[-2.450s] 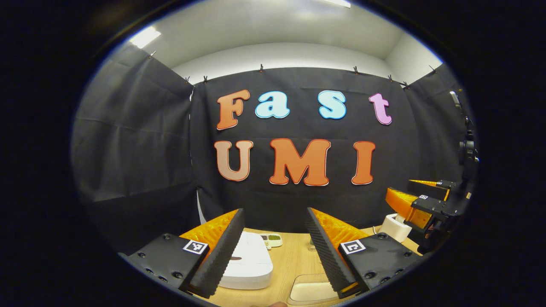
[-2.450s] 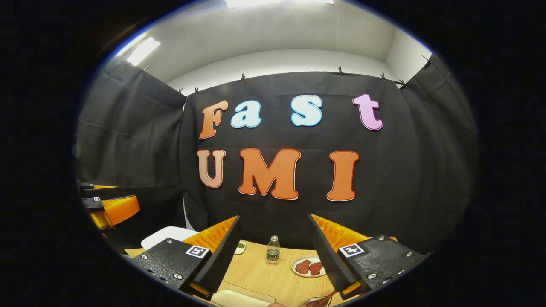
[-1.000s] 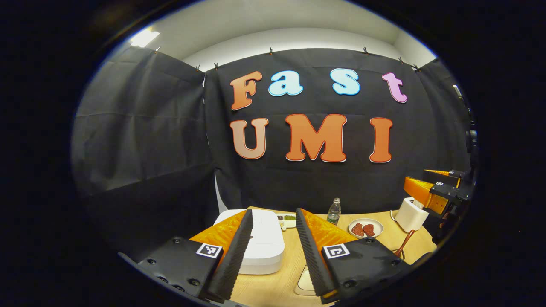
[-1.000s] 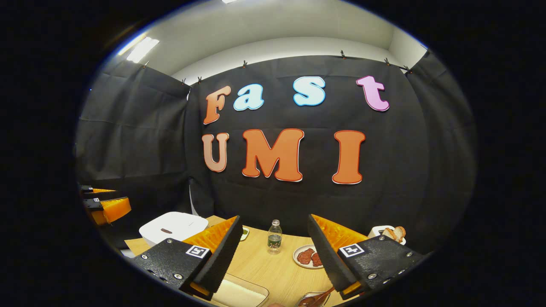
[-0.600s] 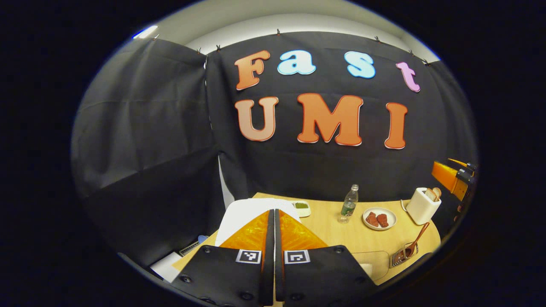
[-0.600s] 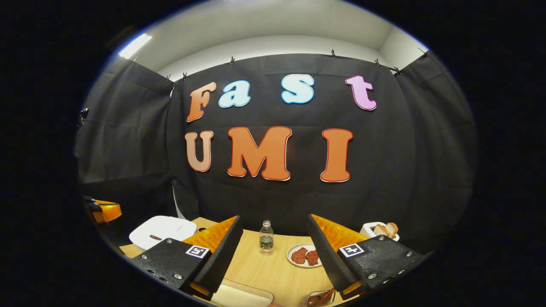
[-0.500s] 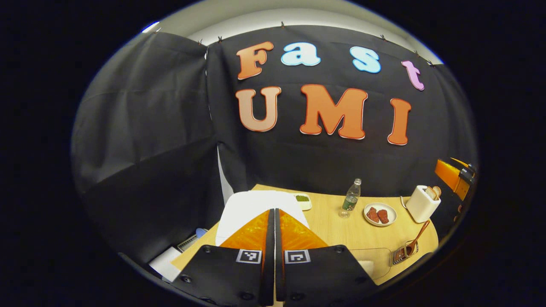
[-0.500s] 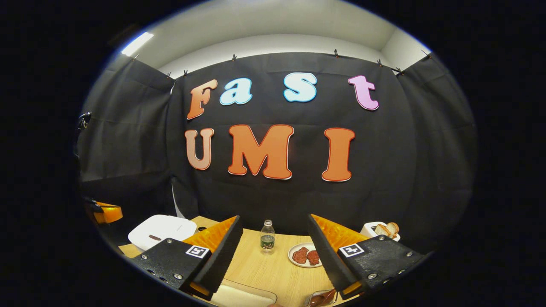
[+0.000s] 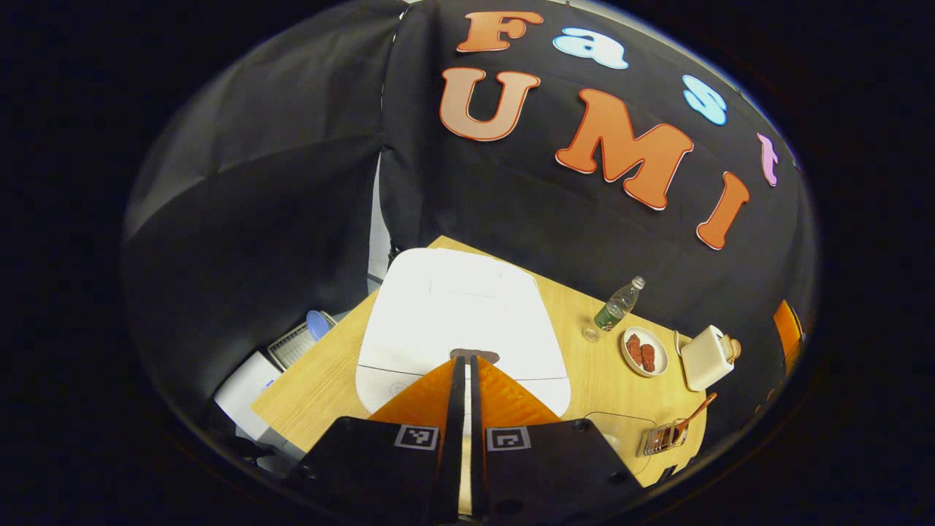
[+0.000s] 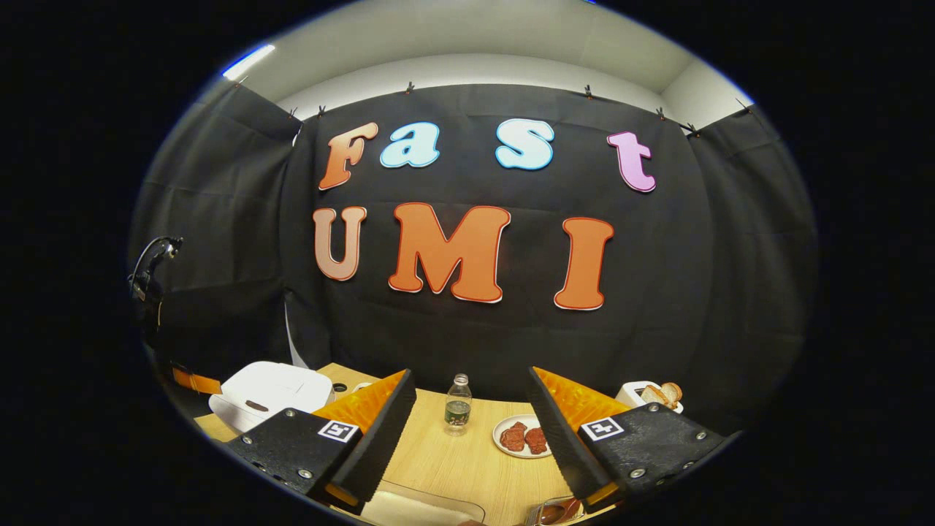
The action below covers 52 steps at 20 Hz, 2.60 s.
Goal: Close the left gripper, press the button to open the rice cooker; take a wooden spoon from the chopstick holder with the right hand, scoop a spoonful of rice and pour it into the rice cooker, then put the wooden spoon back into the chopstick holder.
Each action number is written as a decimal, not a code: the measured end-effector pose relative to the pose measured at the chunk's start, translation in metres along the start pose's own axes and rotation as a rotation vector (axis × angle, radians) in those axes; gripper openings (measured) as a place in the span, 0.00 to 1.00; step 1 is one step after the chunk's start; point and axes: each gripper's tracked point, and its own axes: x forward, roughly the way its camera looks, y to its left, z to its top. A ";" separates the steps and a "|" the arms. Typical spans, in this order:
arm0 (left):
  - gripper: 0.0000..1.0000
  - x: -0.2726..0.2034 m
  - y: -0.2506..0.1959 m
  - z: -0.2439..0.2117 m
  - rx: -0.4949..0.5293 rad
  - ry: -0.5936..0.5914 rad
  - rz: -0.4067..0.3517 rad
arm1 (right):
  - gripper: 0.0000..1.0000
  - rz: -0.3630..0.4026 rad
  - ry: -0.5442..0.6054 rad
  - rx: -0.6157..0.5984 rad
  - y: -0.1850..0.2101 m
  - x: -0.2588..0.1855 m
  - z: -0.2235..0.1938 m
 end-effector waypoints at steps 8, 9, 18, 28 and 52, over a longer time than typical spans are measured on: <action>0.11 0.051 -0.009 -0.007 -0.040 0.121 -0.087 | 0.95 -0.035 0.052 -0.026 -0.015 0.007 -0.024; 0.11 0.058 -0.012 -0.006 -0.043 0.137 -0.099 | 0.95 -0.038 0.058 -0.028 -0.017 0.008 -0.026; 0.06 0.082 -0.009 -0.019 -0.124 0.312 -0.148 | 0.95 -0.070 0.090 -0.029 -0.038 0.010 -0.039; 0.07 0.077 -0.009 -0.025 -0.002 0.264 -0.030 | 0.95 -0.032 0.104 0.000 -0.040 0.015 -0.044; 0.46 -0.094 -0.119 0.093 0.248 -0.614 -0.032 | 0.95 -0.137 0.155 0.030 -0.115 -0.027 -0.081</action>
